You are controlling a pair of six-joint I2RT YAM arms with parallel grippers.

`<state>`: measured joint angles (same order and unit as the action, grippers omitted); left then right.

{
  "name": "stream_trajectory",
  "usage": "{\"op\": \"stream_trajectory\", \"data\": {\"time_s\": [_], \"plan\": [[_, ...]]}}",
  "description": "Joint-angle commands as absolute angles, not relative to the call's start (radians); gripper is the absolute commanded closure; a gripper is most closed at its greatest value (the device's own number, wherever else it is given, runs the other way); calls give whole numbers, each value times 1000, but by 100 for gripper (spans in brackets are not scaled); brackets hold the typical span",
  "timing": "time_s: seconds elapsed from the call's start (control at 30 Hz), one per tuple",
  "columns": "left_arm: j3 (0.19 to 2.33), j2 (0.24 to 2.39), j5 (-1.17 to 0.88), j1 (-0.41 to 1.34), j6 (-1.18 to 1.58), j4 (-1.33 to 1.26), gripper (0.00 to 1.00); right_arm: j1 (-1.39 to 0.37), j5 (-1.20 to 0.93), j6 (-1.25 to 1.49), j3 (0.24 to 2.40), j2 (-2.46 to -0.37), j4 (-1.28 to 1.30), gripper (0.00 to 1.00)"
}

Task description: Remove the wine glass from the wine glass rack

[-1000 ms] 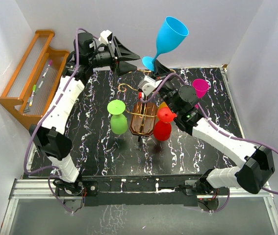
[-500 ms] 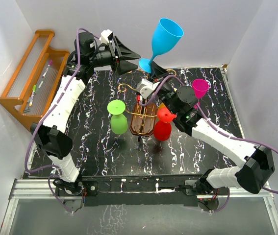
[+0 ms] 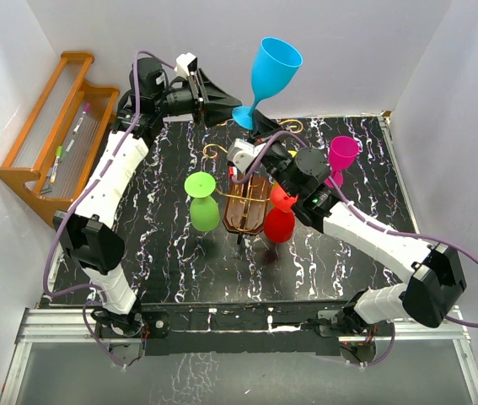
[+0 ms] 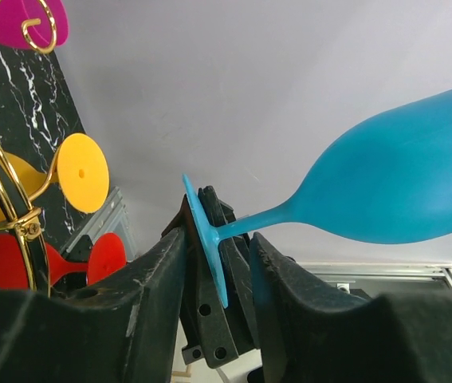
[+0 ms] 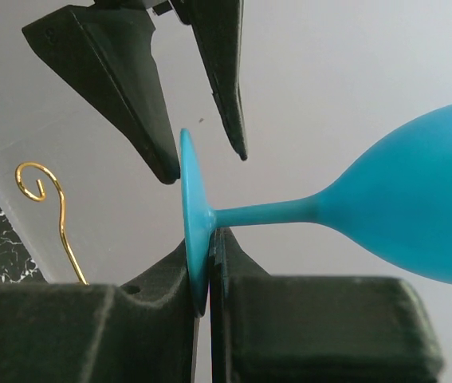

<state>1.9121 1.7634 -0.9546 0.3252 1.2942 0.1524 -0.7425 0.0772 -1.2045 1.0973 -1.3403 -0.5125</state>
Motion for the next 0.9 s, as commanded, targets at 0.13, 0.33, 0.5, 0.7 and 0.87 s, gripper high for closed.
{"op": "stream_trajectory", "data": {"time_s": [0.13,0.33,0.5,0.7,0.87], "plan": [[1893,1726,-1030,331,1307,116,81,-759,83,-1222,1153,-1367,-591,92],[1906,1741,-1042,331,1297,128,86,-763,94,-1226,1145,-1360,-598,92],[1917,1755,-1058,333,1278,148,91,-765,96,-1232,1146,-1357,-595,92],[1894,1734,-1007,332,1268,153,100,-767,128,-1189,1144,-1346,-601,67],[1908,1722,-912,307,1294,79,100,-769,178,-1128,1087,-1282,-576,47]]}}
